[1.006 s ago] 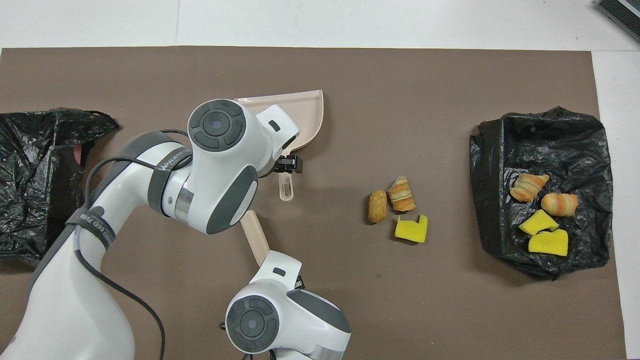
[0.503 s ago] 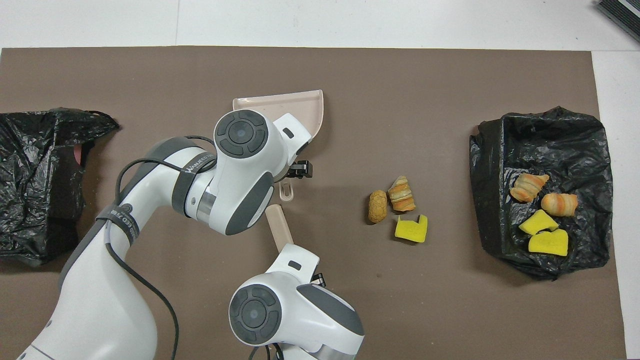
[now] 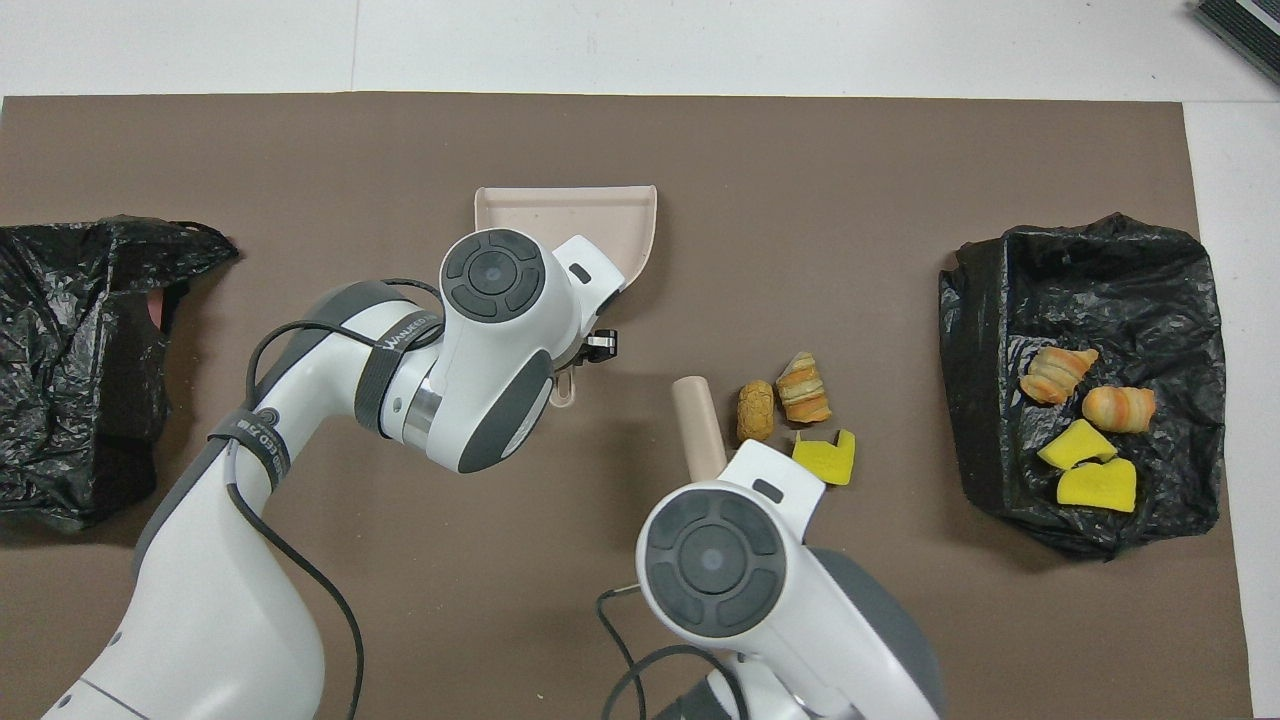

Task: Sweep and dump trash in bin
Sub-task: 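Hold the dustpan by the pile while the right gripper sweeps items in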

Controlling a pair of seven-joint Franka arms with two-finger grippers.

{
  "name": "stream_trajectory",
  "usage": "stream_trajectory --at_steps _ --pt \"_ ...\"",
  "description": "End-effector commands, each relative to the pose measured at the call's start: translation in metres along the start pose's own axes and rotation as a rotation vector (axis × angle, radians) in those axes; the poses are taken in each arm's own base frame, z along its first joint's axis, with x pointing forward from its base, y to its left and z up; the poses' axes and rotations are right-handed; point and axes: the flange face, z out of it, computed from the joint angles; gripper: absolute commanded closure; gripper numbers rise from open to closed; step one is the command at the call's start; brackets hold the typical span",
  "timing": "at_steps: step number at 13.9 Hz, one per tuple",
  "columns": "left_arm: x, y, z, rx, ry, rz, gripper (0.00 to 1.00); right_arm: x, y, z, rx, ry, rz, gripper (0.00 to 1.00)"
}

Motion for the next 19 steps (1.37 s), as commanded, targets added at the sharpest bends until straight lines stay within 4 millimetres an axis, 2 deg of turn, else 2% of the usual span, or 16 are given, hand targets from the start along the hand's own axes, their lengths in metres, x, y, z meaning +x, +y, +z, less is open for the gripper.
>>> stream_trajectory --at_steps 1,3,4,6,8,9,11,14,16,17,19 --pt "-0.003 -0.003 0.002 0.014 0.01 -0.003 1.0 0.003 0.037 0.019 -0.02 -0.017 0.048 1.0" --pt "0.003 -0.011 -0.005 0.018 0.026 -0.011 1.0 0.017 0.083 0.039 -0.061 -0.027 0.072 1.0" --pt "0.007 -0.016 -0.016 0.017 0.044 0.0 1.0 0.025 0.11 0.052 -0.055 -0.022 0.076 1.0" --pt "0.015 -0.04 -0.039 0.028 0.068 0.084 1.0 0.031 0.146 0.071 -0.044 -0.017 0.059 1.0" --pt "0.015 -0.05 -0.056 0.044 0.055 0.178 1.0 0.039 0.18 0.08 -0.066 -0.018 0.027 1.0" --pt "0.02 -0.067 -0.065 0.054 0.049 0.194 1.0 0.039 0.184 0.091 -0.074 -0.028 0.015 1.0" --pt "0.018 -0.089 -0.087 0.07 0.029 0.319 1.0 0.037 0.185 0.122 -0.087 -0.027 -0.002 1.0" --pt "0.018 -0.141 -0.123 0.079 0.007 0.531 1.0 0.034 0.187 0.134 -0.083 -0.047 -0.042 1.0" --pt "0.013 -0.171 -0.141 0.079 -0.034 0.651 1.0 0.032 0.184 0.135 -0.07 -0.052 -0.036 1.0" --pt "0.012 -0.183 -0.143 0.075 -0.06 0.737 1.0 0.032 0.179 0.138 -0.055 -0.054 -0.01 1.0" --pt "0.007 -0.193 -0.142 0.059 -0.112 0.914 1.0 0.034 0.162 0.149 0.008 -0.085 0.058 1.0"
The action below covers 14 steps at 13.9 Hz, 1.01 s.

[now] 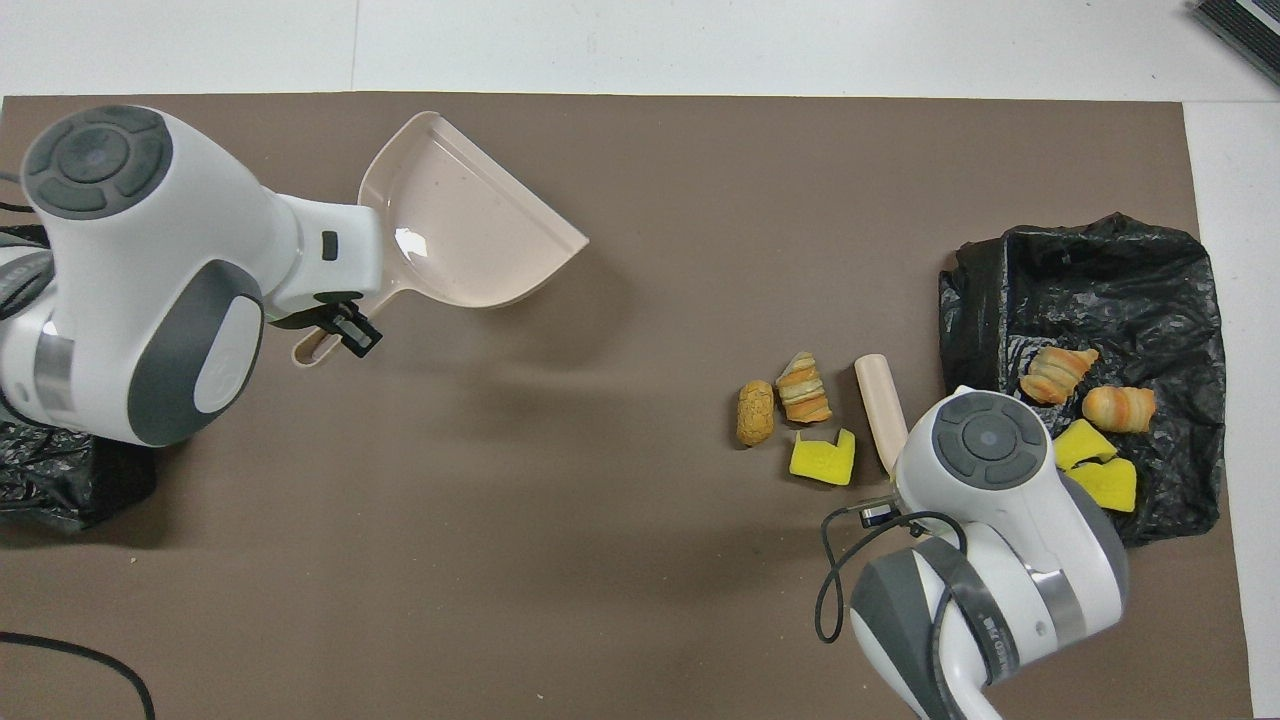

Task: Sweep and dump trash in bin
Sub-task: 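Hold the dustpan by the pile while the right gripper sweeps items in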

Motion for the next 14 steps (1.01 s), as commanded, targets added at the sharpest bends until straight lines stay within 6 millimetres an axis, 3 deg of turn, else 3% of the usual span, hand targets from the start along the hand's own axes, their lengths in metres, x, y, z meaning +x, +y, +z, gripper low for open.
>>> stream_trajectory --at_steps 1,4,7,8,14 --pt "-0.014 0.003 0.001 -0.026 -0.056 0.216 1.0 0.001 -0.022 0.011 0.083 -0.012 0.057 1.0" --pt "-0.026 0.014 0.023 -0.037 -0.122 0.412 1.0 0.002 -0.036 0.014 0.105 -0.013 0.048 1.0" --pt "-0.017 0.054 0.065 -0.03 -0.173 0.518 1.0 0.001 -0.057 0.013 0.159 -0.006 0.054 1.0" --pt "-0.015 0.08 0.067 -0.002 -0.152 0.566 1.0 0.001 -0.062 0.015 0.16 -0.012 0.059 1.0" --pt "-0.001 0.16 0.087 0.06 -0.204 0.691 1.0 -0.006 -0.139 0.023 0.221 0.006 0.063 1.0"
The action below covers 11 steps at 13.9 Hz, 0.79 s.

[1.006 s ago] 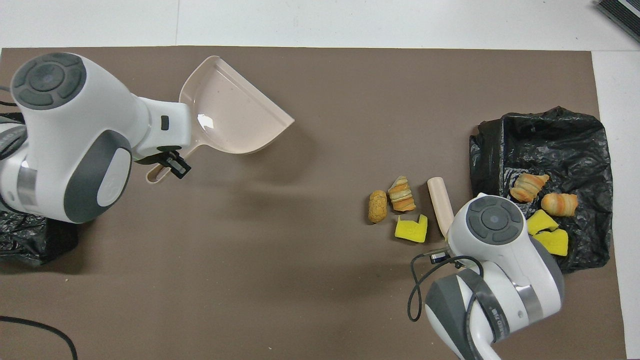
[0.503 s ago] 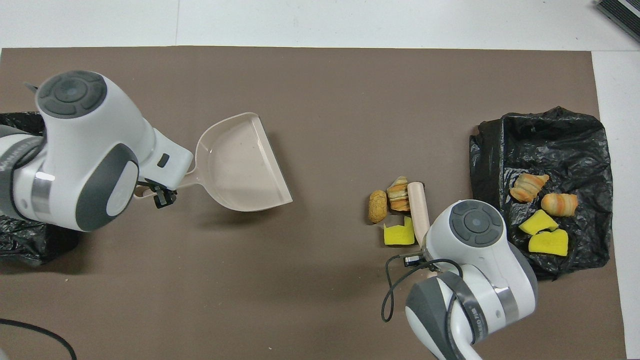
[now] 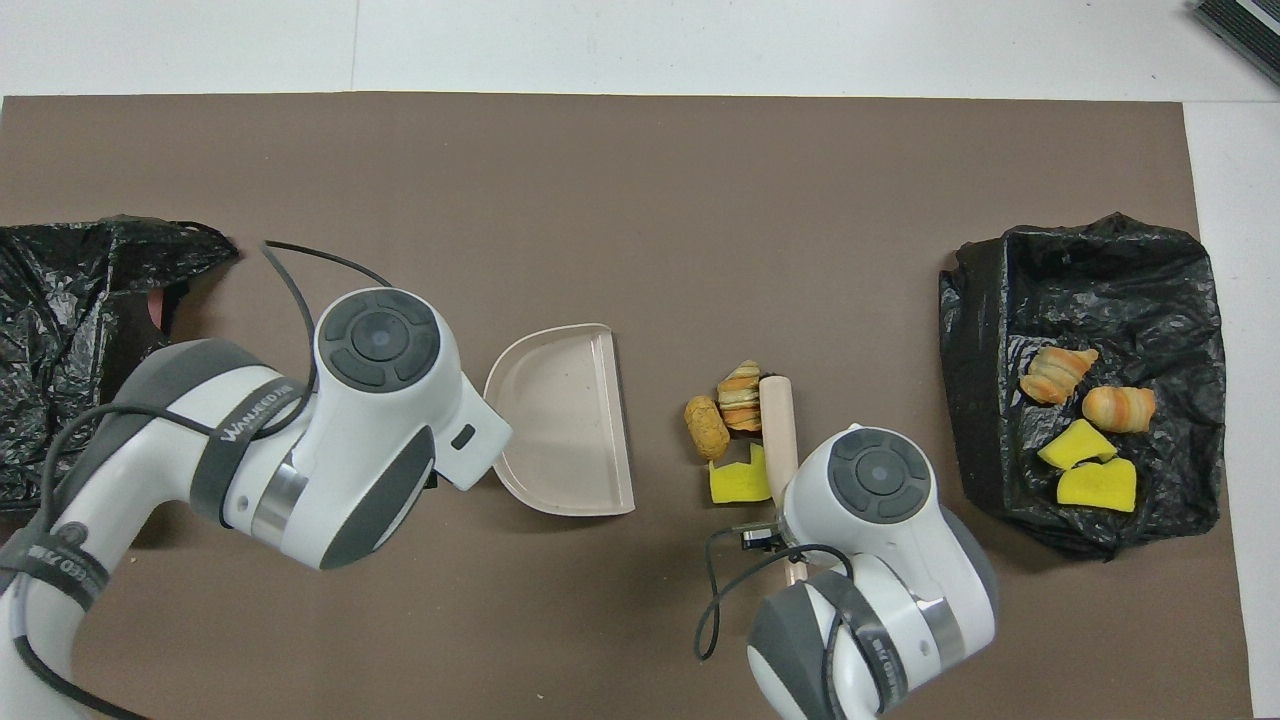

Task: Sweep and dump trash in bin
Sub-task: 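Hold the dustpan by the pile while the right gripper sweeps items in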

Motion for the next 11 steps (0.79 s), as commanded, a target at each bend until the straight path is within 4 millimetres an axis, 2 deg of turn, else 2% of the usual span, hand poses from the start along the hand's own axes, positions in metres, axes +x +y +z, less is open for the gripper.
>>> stream_trajectory --at_steps 1,3,5,7,9,11 --pt "0.016 0.027 0.003 0.039 -0.02 0.006 1.0 -0.002 -0.035 0.015 0.052 0.002 0.001 1.0" --pt "0.033 0.048 0.021 0.03 -0.033 -0.012 1.0 -0.001 -0.062 0.009 0.094 -0.004 -0.024 1.0" --pt "0.035 0.048 0.021 0.062 -0.003 -0.03 1.0 -0.002 -0.09 -0.001 0.19 -0.031 -0.027 1.0" --pt "0.035 0.05 0.026 0.079 0.015 -0.028 1.0 -0.013 -0.122 -0.018 0.302 -0.062 0.001 1.0" --pt "0.029 0.044 0.032 0.094 0.04 -0.03 1.0 -0.019 -0.127 -0.039 0.304 -0.072 -0.017 1.0" --pt "0.014 0.027 0.036 0.103 0.07 -0.059 1.0 -0.029 -0.12 -0.066 0.284 -0.063 -0.024 1.0"
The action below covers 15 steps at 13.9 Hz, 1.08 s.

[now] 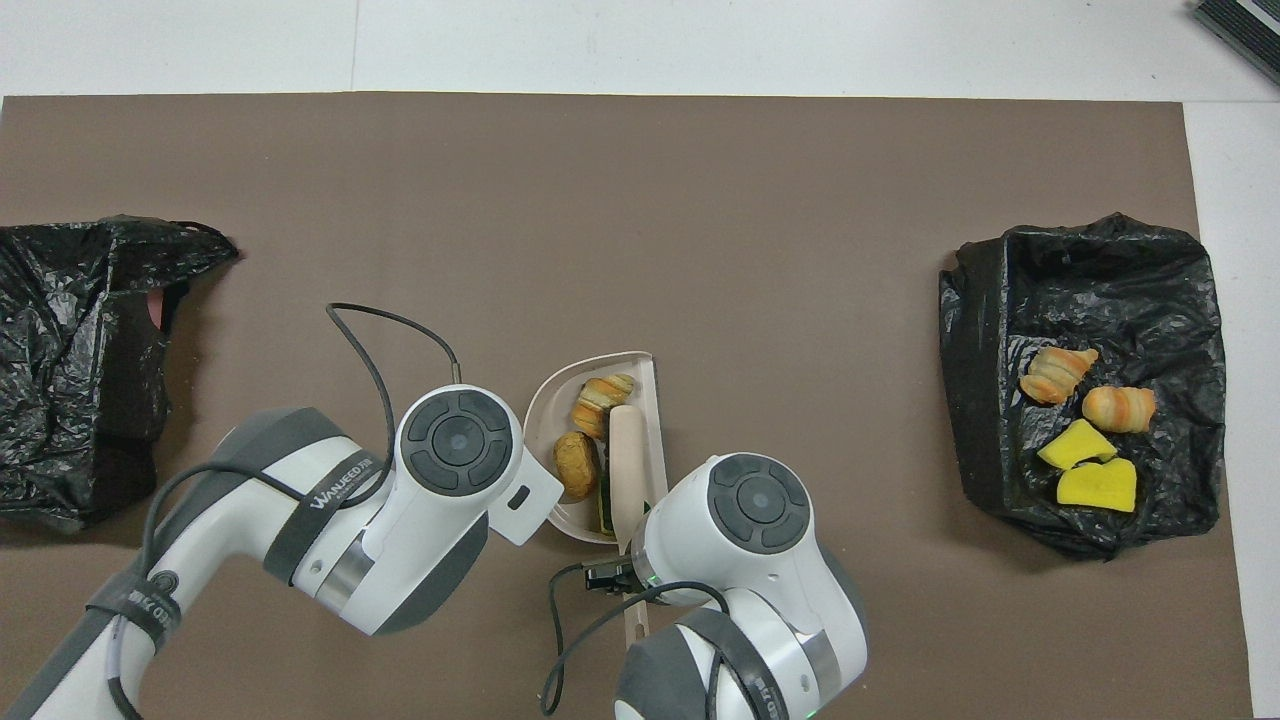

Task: Sweep and dump trash in bin
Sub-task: 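Hold the dustpan by the pile while the right gripper sweeps items in, then carry the dustpan to the bag while the right gripper drops the brush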

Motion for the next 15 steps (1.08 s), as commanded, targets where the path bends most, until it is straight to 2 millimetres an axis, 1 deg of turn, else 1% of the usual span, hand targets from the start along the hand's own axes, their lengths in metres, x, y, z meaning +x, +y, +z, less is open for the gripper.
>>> stream_trajectory --at_steps 1,2,3,4,6,8,9,10,11,12,14,15 --pt "-0.027 -0.021 0.006 0.024 0.059 -0.039 1.0 -0.015 0.001 -0.036 -0.011 0.0 0.011 1.0" --pt "-0.031 -0.028 0.009 0.001 0.091 -0.059 1.0 -0.023 0.004 -0.049 -0.037 0.013 0.007 1.0" --pt "-0.041 -0.04 0.009 -0.006 0.113 -0.066 1.0 -0.027 0.013 -0.062 -0.059 0.013 0.026 1.0" --pt "-0.057 -0.056 0.014 -0.011 0.115 -0.066 1.0 -0.033 0.016 -0.075 -0.076 0.026 0.037 1.0" --pt "-0.09 -0.084 0.005 -0.012 0.163 -0.083 1.0 -0.046 0.014 -0.082 -0.123 0.043 0.058 1.0" --pt "-0.126 -0.11 -0.01 0.011 0.208 -0.056 1.0 -0.06 0.009 -0.081 -0.143 0.057 0.062 1.0" --pt "-0.139 -0.119 -0.016 0.004 0.224 -0.057 1.0 -0.065 0.006 -0.073 -0.156 0.05 0.051 1.0" --pt "-0.153 -0.13 -0.016 -0.01 0.224 -0.066 1.0 -0.068 0.001 -0.06 -0.166 0.04 0.038 1.0" --pt "-0.167 -0.142 -0.02 -0.016 0.224 -0.067 1.0 -0.064 -0.005 -0.048 -0.161 0.037 0.054 1.0" --pt "-0.183 -0.155 -0.027 -0.027 0.237 -0.069 1.0 -0.059 -0.019 -0.028 -0.149 0.032 0.078 1.0" --pt "-0.215 -0.173 -0.046 -0.046 0.255 -0.058 1.0 -0.058 -0.039 0.004 -0.147 0.006 0.07 1.0" --pt "-0.226 -0.181 -0.055 -0.05 0.255 -0.049 1.0 -0.057 -0.046 0.02 -0.16 0.026 0.08 1.0"
